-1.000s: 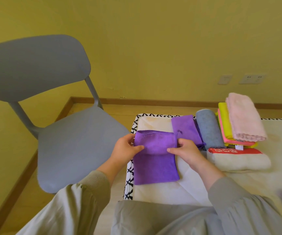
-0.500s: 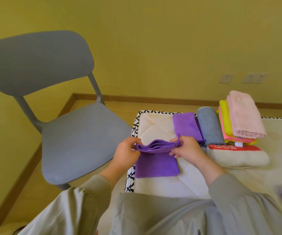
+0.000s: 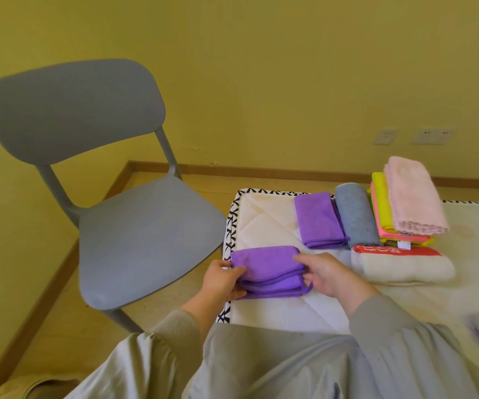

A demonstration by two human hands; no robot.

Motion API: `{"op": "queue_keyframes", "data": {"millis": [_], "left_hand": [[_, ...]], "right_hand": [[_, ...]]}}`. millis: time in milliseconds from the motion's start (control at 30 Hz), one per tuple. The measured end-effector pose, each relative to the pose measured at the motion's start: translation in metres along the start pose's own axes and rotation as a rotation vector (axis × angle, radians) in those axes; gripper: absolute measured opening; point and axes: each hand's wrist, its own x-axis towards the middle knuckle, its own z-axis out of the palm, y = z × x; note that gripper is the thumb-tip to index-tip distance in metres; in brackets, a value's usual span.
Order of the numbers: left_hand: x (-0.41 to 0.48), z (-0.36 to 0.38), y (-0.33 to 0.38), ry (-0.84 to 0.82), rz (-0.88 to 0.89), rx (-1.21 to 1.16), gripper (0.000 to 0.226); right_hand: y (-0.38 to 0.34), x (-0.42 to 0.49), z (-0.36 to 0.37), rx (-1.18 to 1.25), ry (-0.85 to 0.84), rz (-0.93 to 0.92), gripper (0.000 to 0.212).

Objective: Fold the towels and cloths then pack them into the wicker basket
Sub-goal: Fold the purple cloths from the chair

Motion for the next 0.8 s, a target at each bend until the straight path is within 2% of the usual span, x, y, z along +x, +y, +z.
{"op": "queue_keyframes", "data": {"millis": [167,267,333,433,500,567,700,800], "left_hand": [[0.004,-0.008,0.001,0.045,0.151,0.266,0.055],[0.006,-0.012,-0.009,0.013,0.227,0.412,0.061],[0.005,-0.011,-0.016,0.033,0.306,0.504,0.062],[0.008,-0.01,-0.024,0.142,0.6,0.89,0.064],[0.012,-0.007,-0.027,0.158,0.895,1.153,0.055],[0.015,-0.004,-0.03,0.105,1.083,1.245,0.039],[0.018,0.0,-0.034,0.074,1.139,1.424,0.033],[0.021,0.002,-0.038,0.086,1.188,1.44,0.026]], "right_hand": [[0.002,-0.003,0.003,-0.259,0.016,-0.012,0.026],[0.007,-0.001,0.002,-0.453,-0.005,0.039,0.022],[0.01,0.003,0.003,-0.485,0.009,0.054,0.018],[0.012,0.007,0.005,-0.407,0.055,0.04,0.01],[0.012,0.009,0.004,-0.389,0.057,0.035,0.009],[0.007,0.01,0.002,-0.363,0.049,0.03,0.013],[-0.005,0.006,-0.002,-0.538,0.135,-0.044,0.018],[0.0,-0.005,0.001,-0.534,-0.048,0.123,0.024]]}}
